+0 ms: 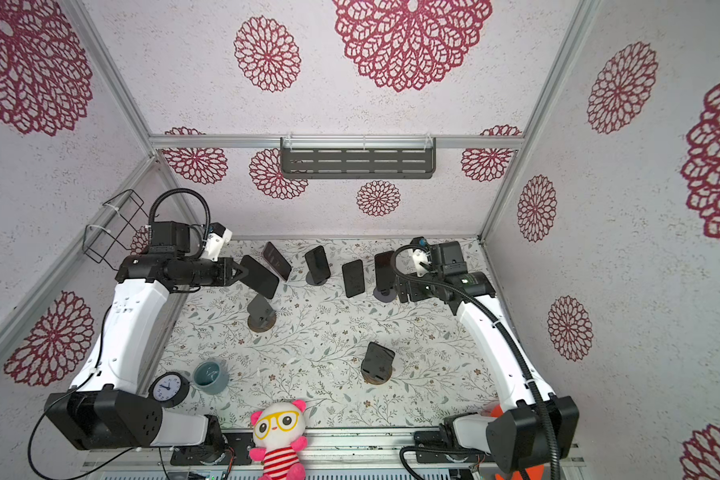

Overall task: Remove the phone from the phone stand
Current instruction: 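Close the right gripper on a black phone standing in its holder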

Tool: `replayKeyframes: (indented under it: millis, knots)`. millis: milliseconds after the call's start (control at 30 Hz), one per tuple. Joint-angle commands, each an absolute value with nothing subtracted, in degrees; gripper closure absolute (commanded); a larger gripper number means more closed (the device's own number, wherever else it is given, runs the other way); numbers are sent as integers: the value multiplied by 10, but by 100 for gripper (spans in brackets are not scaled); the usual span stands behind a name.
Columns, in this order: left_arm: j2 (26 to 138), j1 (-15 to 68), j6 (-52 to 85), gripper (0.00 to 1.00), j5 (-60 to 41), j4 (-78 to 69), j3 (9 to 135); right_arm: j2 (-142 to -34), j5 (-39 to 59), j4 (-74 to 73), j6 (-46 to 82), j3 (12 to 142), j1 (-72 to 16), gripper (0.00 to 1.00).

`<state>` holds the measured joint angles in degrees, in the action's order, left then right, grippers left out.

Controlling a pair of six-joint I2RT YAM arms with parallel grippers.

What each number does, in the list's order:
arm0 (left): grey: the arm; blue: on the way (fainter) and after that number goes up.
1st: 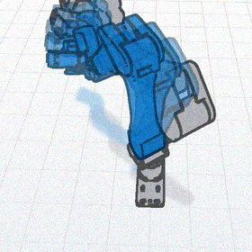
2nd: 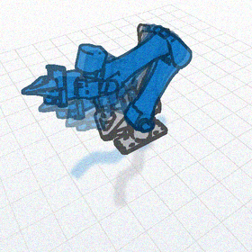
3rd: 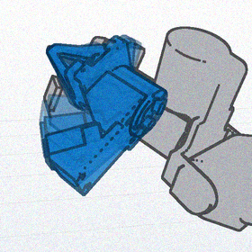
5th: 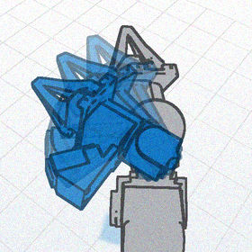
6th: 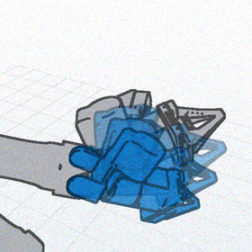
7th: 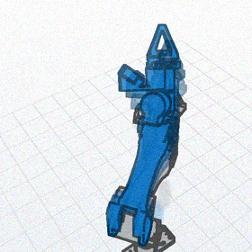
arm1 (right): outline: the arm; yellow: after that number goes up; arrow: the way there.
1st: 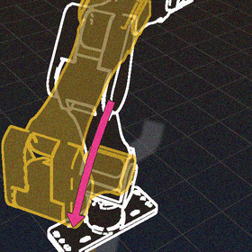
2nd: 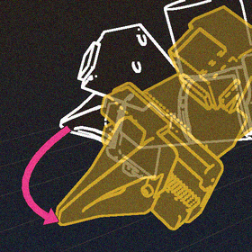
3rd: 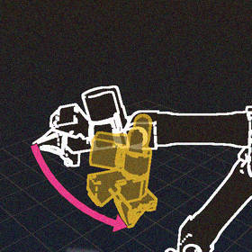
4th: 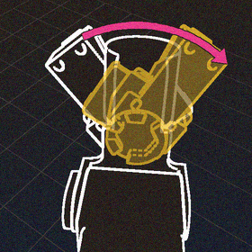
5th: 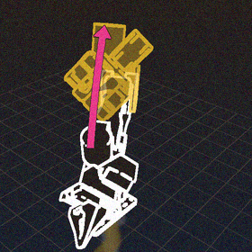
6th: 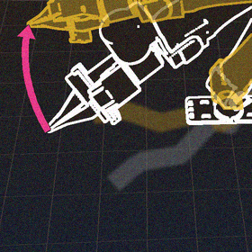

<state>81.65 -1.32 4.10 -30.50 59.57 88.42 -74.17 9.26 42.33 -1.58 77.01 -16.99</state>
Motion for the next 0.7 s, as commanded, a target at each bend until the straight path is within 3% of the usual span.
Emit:
replayKeyframes:
  millis: [0,367,667]
  knots:
    - [813,13,105,100,-339,626,894,-751,64,449,-35,822,-229,8]
    - [851,57,73,100,-449,648,877,-873,81,463,-88,941,-451,5]
    - [880,70,43,100,-481,676,887,-968,82,439,-118,1003,-507,1]
